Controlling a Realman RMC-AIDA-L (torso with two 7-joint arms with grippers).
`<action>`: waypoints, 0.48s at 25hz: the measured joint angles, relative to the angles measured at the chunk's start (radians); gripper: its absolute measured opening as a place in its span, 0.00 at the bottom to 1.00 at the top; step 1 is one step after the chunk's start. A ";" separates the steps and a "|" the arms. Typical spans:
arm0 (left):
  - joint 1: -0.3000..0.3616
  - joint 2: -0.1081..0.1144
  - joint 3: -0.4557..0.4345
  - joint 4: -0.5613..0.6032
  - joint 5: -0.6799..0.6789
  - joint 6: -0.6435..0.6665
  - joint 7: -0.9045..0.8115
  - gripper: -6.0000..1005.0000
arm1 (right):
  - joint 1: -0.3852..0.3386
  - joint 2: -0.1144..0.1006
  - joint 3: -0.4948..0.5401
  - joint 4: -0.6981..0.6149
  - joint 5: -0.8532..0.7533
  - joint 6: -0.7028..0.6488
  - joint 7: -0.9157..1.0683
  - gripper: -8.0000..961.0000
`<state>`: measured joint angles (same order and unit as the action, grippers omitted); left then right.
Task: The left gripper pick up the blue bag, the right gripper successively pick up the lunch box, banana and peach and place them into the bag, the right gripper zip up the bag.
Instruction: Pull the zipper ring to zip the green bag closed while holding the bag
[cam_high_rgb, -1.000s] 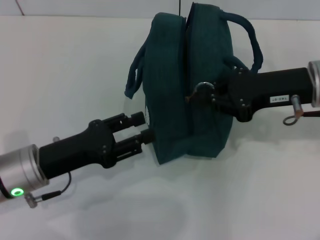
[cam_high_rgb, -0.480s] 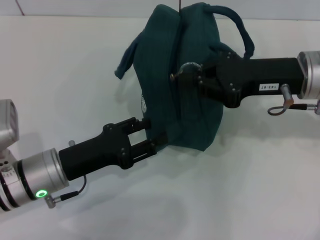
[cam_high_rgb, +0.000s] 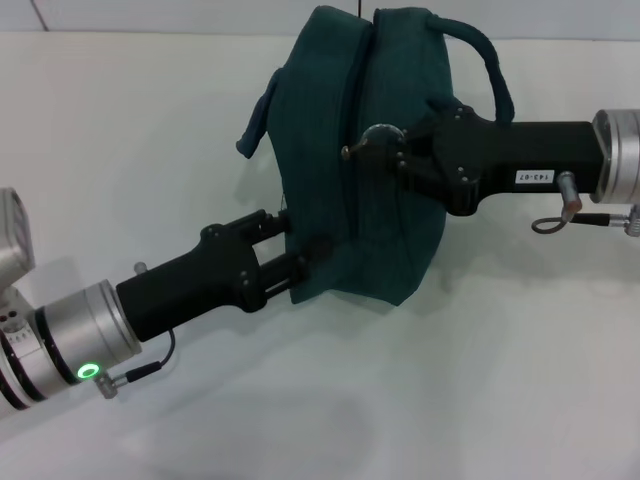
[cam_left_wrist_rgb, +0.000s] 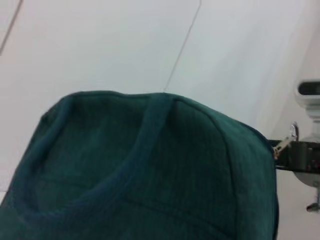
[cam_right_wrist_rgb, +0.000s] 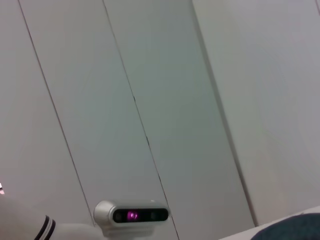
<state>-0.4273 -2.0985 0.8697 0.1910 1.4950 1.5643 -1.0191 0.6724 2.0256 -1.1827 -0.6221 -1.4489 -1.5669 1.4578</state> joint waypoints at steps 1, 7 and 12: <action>-0.001 0.000 0.002 0.000 -0.003 -0.003 0.004 0.60 | -0.002 0.000 0.000 0.000 0.000 0.000 0.000 0.02; -0.010 0.000 0.006 -0.003 0.001 -0.004 0.048 0.38 | -0.006 0.000 0.005 0.004 0.002 0.000 -0.010 0.02; -0.034 0.000 0.008 -0.048 0.002 -0.009 0.125 0.28 | -0.008 -0.004 0.013 0.032 0.035 0.001 -0.031 0.02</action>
<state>-0.4611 -2.0984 0.8774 0.1434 1.4970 1.5558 -0.8943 0.6644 2.0220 -1.1692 -0.5900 -1.4138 -1.5660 1.4269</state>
